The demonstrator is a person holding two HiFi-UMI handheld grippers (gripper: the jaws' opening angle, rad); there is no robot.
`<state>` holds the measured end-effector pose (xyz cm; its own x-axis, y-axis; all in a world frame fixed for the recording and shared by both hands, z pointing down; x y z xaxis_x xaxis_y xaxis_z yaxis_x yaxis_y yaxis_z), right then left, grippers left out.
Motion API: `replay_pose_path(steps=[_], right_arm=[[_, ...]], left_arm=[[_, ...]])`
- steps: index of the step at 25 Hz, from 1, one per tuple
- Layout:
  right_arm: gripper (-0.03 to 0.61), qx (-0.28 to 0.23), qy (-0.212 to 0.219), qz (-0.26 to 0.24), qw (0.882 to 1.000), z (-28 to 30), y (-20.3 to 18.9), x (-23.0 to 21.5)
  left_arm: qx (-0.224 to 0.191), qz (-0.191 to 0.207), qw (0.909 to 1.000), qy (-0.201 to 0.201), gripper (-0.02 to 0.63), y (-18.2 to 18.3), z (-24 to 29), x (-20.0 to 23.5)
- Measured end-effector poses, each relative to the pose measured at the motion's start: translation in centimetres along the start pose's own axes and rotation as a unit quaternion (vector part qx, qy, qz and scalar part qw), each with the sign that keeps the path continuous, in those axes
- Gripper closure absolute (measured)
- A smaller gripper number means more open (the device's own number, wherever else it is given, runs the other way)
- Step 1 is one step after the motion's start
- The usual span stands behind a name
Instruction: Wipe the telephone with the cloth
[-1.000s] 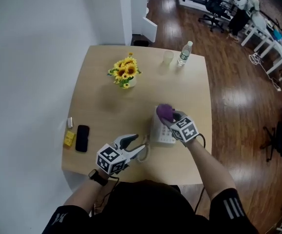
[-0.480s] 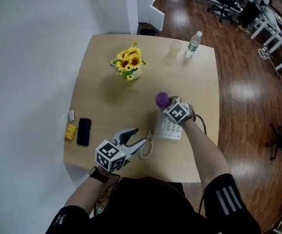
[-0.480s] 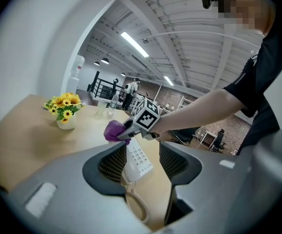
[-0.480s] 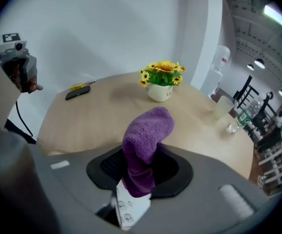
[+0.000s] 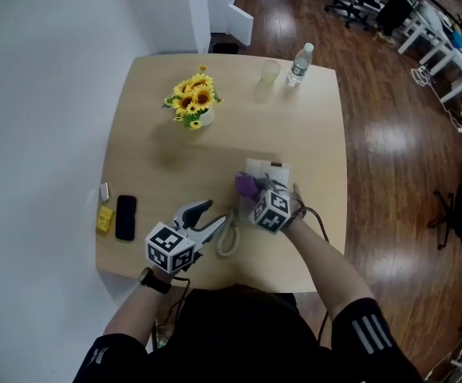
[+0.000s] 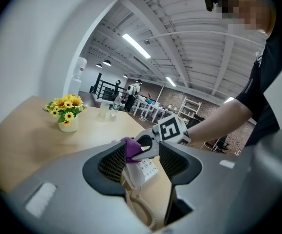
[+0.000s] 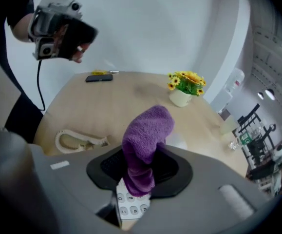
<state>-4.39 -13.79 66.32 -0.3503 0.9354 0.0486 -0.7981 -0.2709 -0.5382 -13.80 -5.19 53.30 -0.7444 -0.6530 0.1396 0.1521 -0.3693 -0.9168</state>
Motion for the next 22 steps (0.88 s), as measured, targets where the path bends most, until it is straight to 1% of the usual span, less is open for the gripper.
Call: replay_pose_path(steps=[3,7,11,13,15,17,18,20,22], right_arm=[[0.449,0.006,0.000,-0.039,0.999,-0.3,-1.5,2.9],[0.449,0.028,0.012,-0.085,0.996,-0.5,-3.6,6.2],[0.449,0.047,0.022,-0.115,0.992,0.2,-6.2,8.7],[0.449,0.060,0.036,-0.119,0.990,0.8,-7.7,9.7],[0.449,0.082,0.068,-0.107,0.989,0.9,-8.9,10.9],[0.449,0.086,0.089,-0.087,0.989,0.7,-9.7,11.5],[0.449,0.076,0.090,-0.071,0.990,0.4,-9.6,11.4],[0.449,0.039,0.085,-0.027,0.995,-1.2,-8.9,10.8],[0.449,-0.003,0.076,0.023,0.997,-3.4,-8.1,10.2]], left_arm=[[0.005,-0.004,1.0000,-0.002,0.408,-0.2,0.5,-0.1],[0.007,-0.003,1.0000,0.000,0.408,-0.1,1.2,-0.2],[0.013,0.001,0.9999,-0.001,0.408,-0.1,2.1,-0.6],[0.023,0.004,0.9997,-0.001,0.408,-0.5,2.6,-0.6],[0.036,0.001,0.9994,0.000,0.408,-1.2,3.2,-0.7],[0.043,-0.004,0.9991,0.001,0.408,-1.7,3.7,-0.8],[0.046,-0.005,0.9989,0.002,0.408,-1.8,3.9,-0.8],[0.055,-0.003,0.9984,0.011,0.407,-2.0,4.6,-0.9],[0.082,-0.004,0.9963,0.027,0.405,-2.4,5.7,-0.6]])
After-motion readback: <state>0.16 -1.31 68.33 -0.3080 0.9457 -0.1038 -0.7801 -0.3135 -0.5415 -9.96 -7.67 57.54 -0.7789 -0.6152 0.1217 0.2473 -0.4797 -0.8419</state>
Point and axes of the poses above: the fingertips, and each gripper's own axes: z forward along the fingers, x to its left, y out of its top, the point moved 3 cm from there along -z, backward along the fingers, and after that the axes turned 15 degrees about z, right-handed, at the moved point
